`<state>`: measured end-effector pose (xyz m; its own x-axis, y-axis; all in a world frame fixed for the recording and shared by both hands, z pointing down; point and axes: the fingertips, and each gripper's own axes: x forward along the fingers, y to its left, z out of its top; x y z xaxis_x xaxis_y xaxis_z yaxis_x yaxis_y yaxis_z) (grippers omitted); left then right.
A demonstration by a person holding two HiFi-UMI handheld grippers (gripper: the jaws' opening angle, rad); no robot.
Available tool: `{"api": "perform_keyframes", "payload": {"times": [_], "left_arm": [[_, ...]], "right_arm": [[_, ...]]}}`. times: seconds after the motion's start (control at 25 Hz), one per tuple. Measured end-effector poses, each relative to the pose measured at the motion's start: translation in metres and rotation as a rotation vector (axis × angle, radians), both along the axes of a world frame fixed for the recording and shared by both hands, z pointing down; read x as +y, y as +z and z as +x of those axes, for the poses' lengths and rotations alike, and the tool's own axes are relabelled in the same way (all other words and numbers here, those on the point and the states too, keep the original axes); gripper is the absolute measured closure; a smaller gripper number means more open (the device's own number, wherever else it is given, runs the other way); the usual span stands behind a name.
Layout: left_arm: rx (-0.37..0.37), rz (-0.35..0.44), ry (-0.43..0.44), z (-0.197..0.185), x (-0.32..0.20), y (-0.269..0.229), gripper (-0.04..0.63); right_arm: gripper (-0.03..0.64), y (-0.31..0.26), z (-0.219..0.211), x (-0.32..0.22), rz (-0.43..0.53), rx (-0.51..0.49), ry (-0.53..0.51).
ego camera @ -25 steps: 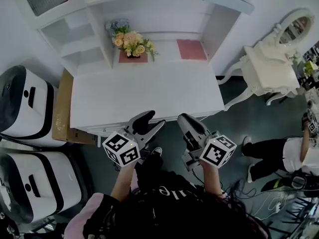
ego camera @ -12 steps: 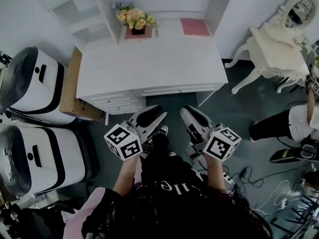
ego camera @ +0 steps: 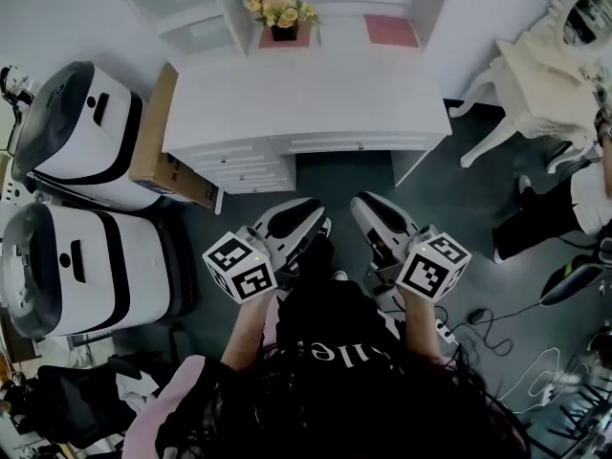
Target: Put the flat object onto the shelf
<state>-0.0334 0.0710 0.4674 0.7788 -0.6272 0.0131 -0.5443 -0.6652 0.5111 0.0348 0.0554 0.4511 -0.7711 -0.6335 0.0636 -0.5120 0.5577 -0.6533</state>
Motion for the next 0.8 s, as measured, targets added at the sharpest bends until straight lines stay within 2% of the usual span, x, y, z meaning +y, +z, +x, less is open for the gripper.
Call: {"api": "perform_keyframes", "payload": {"times": [0.8], "left_arm": [[0.003, -0.014, -0.107, -0.045, 0.023, 0.001, 0.541]], "right_arm": [[0.531, 0.003, -0.040, 0.008, 0.014, 0.019, -0.094]]}}
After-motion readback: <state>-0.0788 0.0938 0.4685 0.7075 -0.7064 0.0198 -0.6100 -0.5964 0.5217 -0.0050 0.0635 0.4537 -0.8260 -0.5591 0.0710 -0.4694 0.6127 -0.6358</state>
